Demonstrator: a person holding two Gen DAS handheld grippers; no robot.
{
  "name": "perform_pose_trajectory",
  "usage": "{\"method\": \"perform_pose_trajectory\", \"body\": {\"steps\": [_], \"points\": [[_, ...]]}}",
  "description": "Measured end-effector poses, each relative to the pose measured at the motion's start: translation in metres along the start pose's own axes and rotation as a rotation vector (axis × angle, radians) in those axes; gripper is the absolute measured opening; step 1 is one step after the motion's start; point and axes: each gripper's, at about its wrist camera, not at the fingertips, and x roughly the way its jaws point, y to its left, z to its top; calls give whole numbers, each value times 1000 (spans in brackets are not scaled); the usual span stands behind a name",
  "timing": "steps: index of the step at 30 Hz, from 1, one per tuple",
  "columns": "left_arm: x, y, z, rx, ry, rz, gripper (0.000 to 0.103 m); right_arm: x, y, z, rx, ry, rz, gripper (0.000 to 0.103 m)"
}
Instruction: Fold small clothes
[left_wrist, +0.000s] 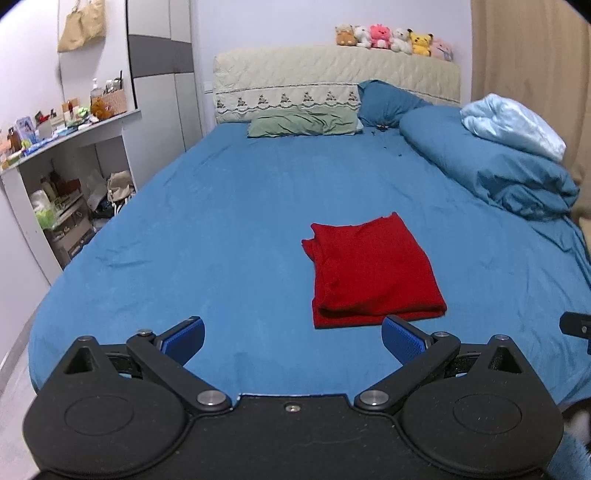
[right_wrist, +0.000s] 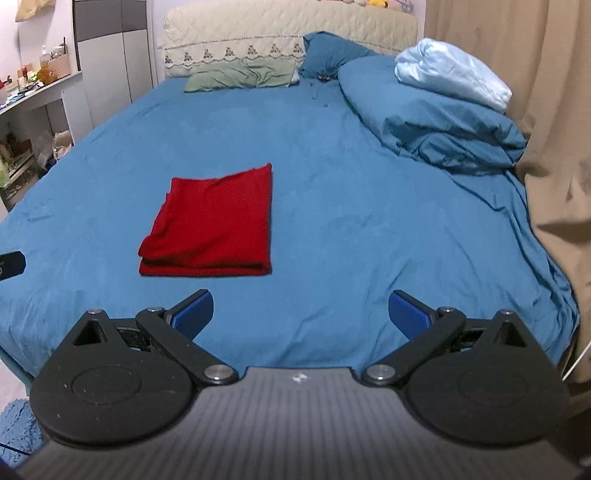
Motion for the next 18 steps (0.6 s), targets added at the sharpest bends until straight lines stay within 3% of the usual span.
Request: {"method": "perform_pose_trajectory", "body": {"steps": [18], "points": [[-3, -13, -8, 25, 8, 10, 103, -3, 14, -5, -26, 6, -1, 103]]}}
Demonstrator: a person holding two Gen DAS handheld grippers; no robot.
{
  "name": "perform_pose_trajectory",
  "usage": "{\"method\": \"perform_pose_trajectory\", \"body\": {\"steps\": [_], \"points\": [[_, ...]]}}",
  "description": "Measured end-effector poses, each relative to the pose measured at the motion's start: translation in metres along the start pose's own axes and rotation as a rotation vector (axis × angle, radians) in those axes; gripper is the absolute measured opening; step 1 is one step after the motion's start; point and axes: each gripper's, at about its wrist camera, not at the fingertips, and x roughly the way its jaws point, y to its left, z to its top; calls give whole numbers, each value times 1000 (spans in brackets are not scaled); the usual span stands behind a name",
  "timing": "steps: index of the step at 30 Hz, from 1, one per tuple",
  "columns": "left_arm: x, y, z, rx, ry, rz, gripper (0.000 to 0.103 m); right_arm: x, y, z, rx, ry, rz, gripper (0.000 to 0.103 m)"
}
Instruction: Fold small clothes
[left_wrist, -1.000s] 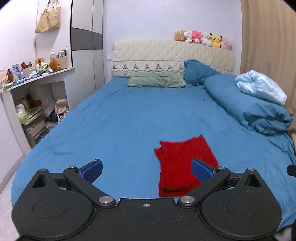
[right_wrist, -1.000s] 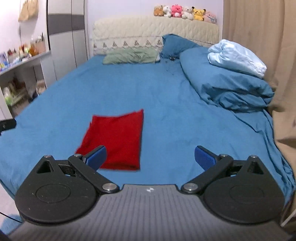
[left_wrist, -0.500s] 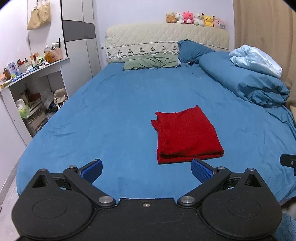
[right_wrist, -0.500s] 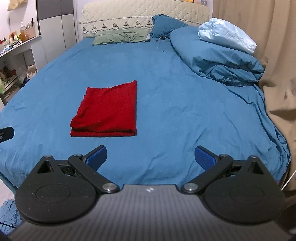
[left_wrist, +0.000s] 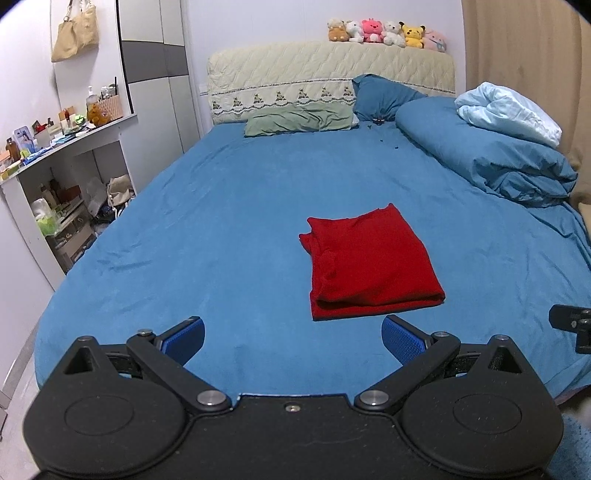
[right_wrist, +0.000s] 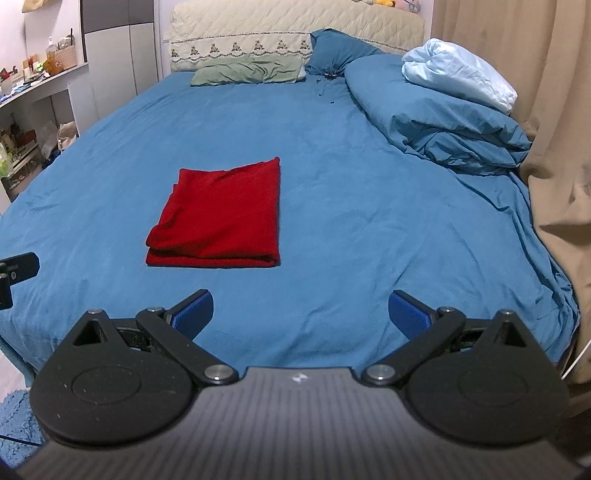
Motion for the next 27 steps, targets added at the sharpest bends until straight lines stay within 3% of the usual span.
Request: {"method": "perform_pose_trajectory", "body": {"steps": [27], "points": [[-4, 3, -2, 12, -12, -6, 103, 0, 0, -1, 4, -6, 0, 103]]}}
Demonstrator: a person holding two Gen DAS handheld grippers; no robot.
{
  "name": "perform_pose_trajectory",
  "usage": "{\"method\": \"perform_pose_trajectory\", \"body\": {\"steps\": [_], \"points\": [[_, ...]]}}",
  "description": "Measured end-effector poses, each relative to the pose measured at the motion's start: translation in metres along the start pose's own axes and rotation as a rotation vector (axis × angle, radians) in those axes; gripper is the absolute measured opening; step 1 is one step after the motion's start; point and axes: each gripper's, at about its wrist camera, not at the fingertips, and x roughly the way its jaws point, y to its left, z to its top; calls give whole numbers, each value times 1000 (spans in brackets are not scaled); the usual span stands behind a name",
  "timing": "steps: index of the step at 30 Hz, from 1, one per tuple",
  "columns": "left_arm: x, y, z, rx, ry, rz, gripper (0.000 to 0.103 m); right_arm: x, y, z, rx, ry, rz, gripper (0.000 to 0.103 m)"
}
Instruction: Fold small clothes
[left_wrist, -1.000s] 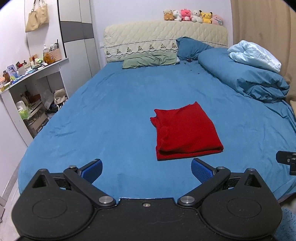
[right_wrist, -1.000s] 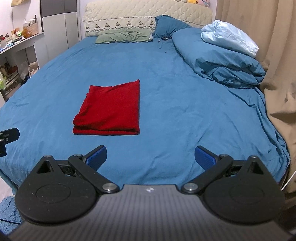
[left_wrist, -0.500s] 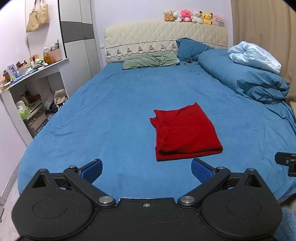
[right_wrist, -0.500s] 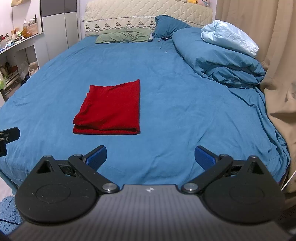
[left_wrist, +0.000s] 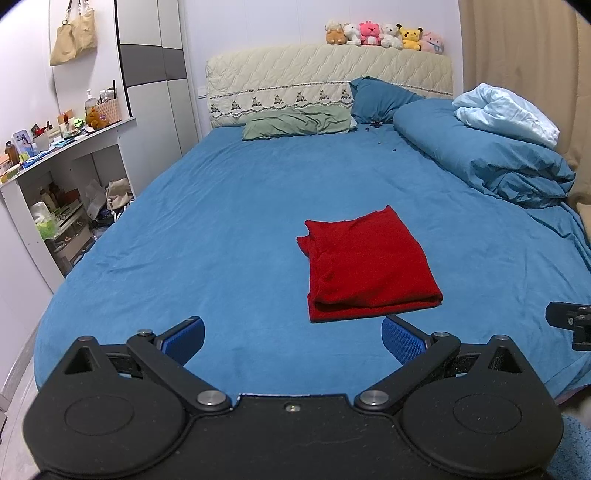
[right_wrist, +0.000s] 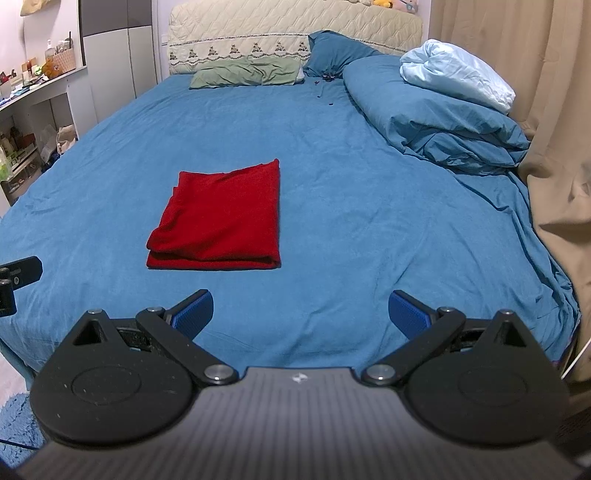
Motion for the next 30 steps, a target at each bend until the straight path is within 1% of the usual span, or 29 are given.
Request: {"method": "perform_pose_trajectory", "body": {"steps": [19, 26, 30], "points": [[-2, 7, 3, -22, -6, -14, 103, -2, 4, 1, 1, -5, -5, 103], [-4, 5, 1, 1, -17, 6, 103, -3, 7, 2, -1, -5, -5, 103], [-4, 1, 2, -2, -16, -9, 103, -4, 11, 3, 1, -6, -8, 103]]}}
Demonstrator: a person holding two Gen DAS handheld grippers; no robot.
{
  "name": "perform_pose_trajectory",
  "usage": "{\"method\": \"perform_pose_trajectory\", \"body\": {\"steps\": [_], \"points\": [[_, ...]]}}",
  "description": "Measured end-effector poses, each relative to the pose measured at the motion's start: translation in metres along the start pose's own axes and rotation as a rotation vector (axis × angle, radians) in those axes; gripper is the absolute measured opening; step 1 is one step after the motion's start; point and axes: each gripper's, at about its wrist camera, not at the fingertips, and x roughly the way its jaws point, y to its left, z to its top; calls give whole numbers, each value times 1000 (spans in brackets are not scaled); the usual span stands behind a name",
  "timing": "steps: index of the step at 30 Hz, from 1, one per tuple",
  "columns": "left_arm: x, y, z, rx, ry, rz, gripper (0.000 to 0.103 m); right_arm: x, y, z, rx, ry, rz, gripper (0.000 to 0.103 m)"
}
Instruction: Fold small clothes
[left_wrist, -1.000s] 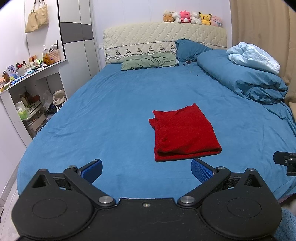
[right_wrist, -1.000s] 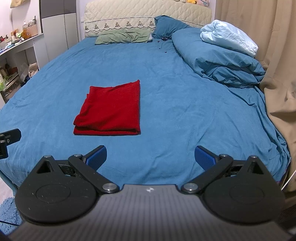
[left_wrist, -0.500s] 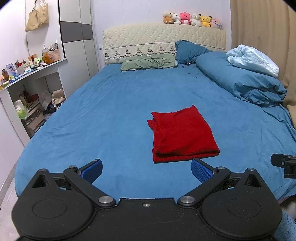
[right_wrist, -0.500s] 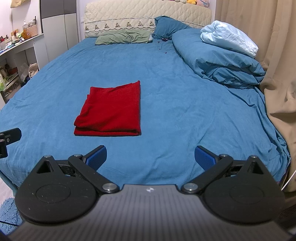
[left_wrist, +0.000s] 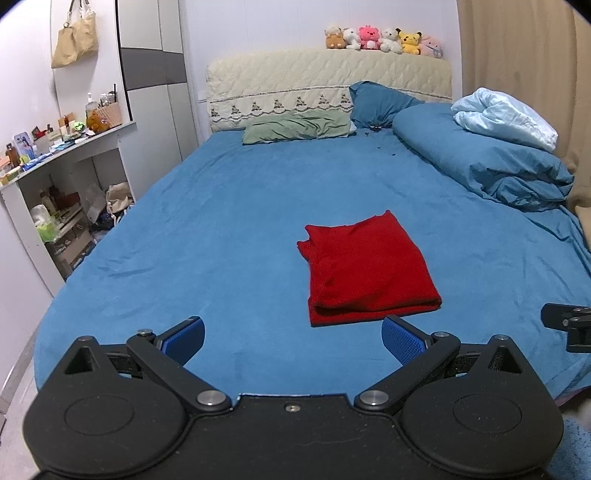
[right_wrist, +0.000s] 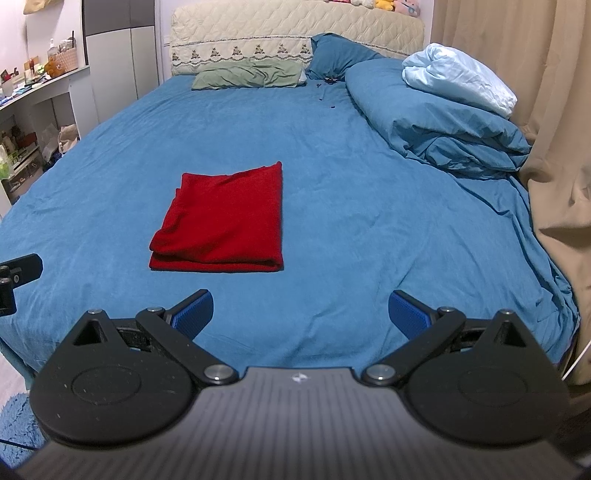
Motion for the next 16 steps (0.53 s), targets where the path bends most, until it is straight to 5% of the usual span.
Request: {"method": "perform_pose_trajectory", "body": {"steps": [16], "points": [[-1, 8, -4, -14, -22, 10, 103, 1, -3, 1, -1, 0, 4, 103]]}}
